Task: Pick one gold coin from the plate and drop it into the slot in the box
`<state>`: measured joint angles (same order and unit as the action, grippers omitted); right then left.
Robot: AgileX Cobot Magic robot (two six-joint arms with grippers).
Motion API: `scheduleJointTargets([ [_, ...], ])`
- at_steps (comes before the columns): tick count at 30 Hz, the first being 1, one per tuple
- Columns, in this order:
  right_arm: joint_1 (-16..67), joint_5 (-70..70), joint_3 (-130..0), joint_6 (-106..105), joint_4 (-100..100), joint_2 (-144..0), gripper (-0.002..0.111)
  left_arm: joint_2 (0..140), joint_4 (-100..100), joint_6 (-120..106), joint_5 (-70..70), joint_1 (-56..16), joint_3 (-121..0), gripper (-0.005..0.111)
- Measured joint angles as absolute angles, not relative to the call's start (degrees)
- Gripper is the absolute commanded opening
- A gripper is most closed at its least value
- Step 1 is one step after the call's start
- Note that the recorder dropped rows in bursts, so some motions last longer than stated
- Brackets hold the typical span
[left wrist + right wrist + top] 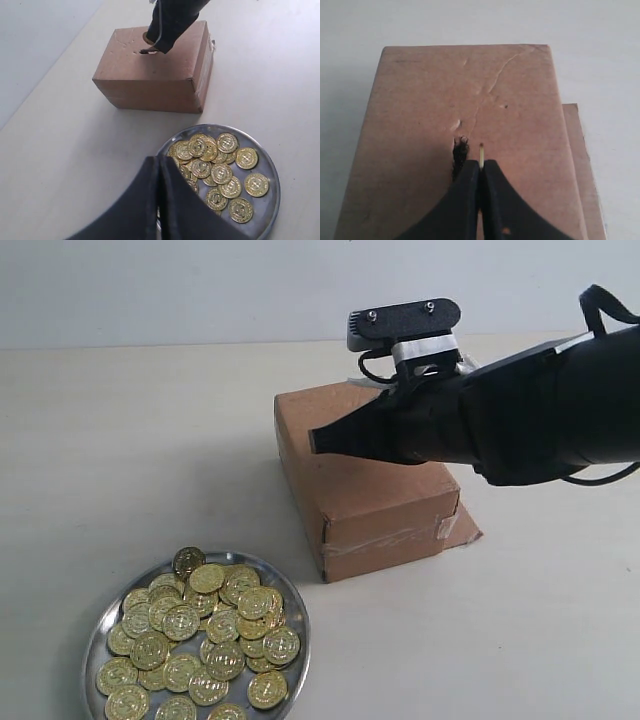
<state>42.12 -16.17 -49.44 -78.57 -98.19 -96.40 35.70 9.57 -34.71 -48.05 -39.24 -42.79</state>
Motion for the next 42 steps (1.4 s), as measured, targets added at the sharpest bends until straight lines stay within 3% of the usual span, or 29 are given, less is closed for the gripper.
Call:
scheduleJointTargets([
  [24,42.12,-12.59,-51.43,-78.57,-98.30,-98.09,0.000,35.45,9.57,-34.49,-50.83,-39.24,-42.79,0.000],
  [27,42.12,-12.59,-51.43,-78.57,-98.30,-98.09,0.008,35.45,9.57,-34.49,-50.83,-39.24,-42.79,0.002],
  [30,42.12,-12.48,-51.43,-78.57,-98.30,-98.09,0.026,35.45,9.57,-34.49,-50.83,-39.24,-42.79,0.015],
  [32,42.12,-12.48,-51.43,-78.57,-98.49,-98.09,0.039,35.45,9.57,-34.49,-50.83,-39.24,-42.79,0.030],
  [36,42.12,-12.48,-51.43,-78.57,-98.99,-98.09,0.048,35.45,9.57,-34.49,-50.94,-39.24,-42.79,0.055],
  [38,42.12,-12.61,-51.43,-78.57,-99.12,-97.60,0.043,35.45,9.57,-34.49,-50.94,-39.24,-42.79,0.046],
  [39,42.12,-12.83,-51.43,-78.57,-99.19,-97.01,0.035,35.45,9.57,-34.34,-50.69,-39.24,-42.79,0.038],
  [41,42.12,-14.03,-51.43,-79.21,-99.19,-94.74,0.011,35.31,9.57,-33.56,-49.28,-39.24,-42.79,0.008],
  [42,42.12,-14.71,-51.43,-80.44,-99.19,-93.12,0.001,35.03,9.57,-32.79,-47.82,-39.24,-42.79,0.001],
])
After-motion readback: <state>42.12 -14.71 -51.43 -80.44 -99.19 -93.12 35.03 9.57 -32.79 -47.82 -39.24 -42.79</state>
